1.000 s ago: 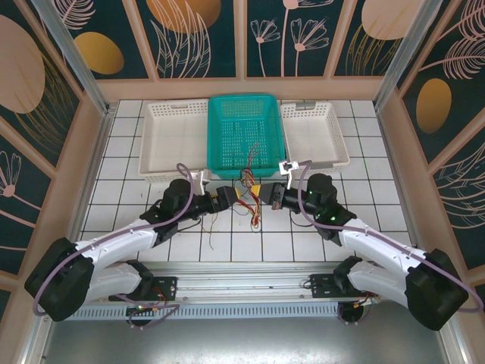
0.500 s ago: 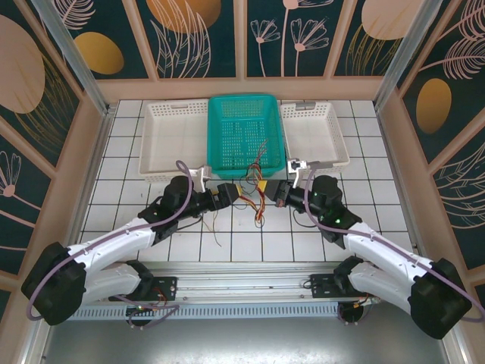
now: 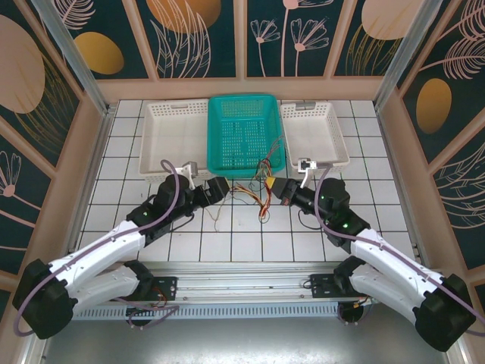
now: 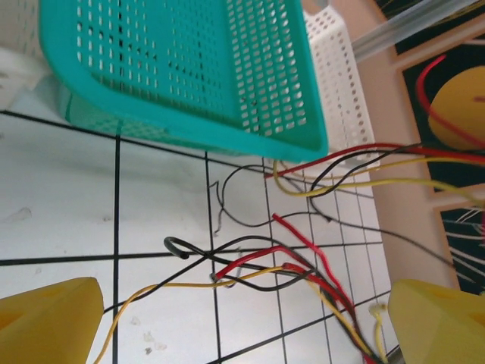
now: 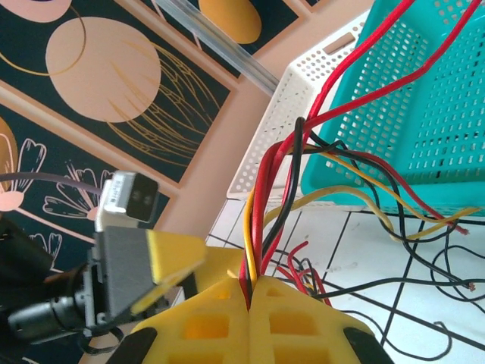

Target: Untangle the cables

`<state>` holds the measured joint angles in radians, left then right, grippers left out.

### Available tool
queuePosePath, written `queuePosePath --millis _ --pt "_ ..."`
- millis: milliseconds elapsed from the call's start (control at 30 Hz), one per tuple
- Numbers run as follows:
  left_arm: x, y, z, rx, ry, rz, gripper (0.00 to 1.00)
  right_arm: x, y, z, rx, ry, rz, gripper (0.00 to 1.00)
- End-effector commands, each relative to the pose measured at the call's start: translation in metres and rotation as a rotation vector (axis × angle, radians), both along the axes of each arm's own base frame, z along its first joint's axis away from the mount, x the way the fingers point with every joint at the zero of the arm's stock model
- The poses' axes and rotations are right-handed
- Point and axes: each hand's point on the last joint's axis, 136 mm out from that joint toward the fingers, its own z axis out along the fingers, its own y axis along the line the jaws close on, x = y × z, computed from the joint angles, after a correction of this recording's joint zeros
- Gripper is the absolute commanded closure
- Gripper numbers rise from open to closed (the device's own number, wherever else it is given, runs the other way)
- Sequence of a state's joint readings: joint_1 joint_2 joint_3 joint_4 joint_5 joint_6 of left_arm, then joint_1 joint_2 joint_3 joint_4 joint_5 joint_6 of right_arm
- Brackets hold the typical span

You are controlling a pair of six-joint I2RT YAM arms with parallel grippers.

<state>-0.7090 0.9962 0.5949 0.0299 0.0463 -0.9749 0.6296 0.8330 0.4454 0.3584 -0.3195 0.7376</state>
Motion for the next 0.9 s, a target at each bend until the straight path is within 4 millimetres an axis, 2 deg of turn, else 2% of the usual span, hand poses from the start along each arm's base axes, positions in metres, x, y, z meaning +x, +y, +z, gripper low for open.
queuePosePath --millis 0,100,300,433,600,700,867 --pt "0.003 -0.004 0.018 -0.061 -0.003 0.019 0.05 0.005 -0.006 0.023 0.023 -0.069 -0.041 1.0" --pt "-0.004 -0.019 0.026 -0.157 0.028 -0.011 0.06 0.008 -0.008 0.028 0.038 -0.08 -0.058 1.0" --pt "-0.017 -0.035 0.042 -0.214 0.07 0.01 0.06 0.014 -0.012 0.036 0.064 -0.099 -0.106 1.0" --pt "-0.023 -0.043 0.032 -0.256 0.142 0.038 0.06 0.017 -0.014 0.041 0.083 -0.109 -0.125 1.0" --pt "-0.025 -0.065 0.024 -0.292 0.181 0.034 0.06 0.016 -0.013 0.049 0.124 -0.123 -0.118 1.0" --pt "-0.022 -0.08 0.017 -0.299 0.204 0.028 0.06 0.013 -0.009 0.057 0.146 -0.14 -0.094 1.0" --pt "-0.013 -0.085 0.016 -0.345 0.211 0.071 0.06 0.008 -0.003 0.058 0.144 -0.148 -0.069 1.0"
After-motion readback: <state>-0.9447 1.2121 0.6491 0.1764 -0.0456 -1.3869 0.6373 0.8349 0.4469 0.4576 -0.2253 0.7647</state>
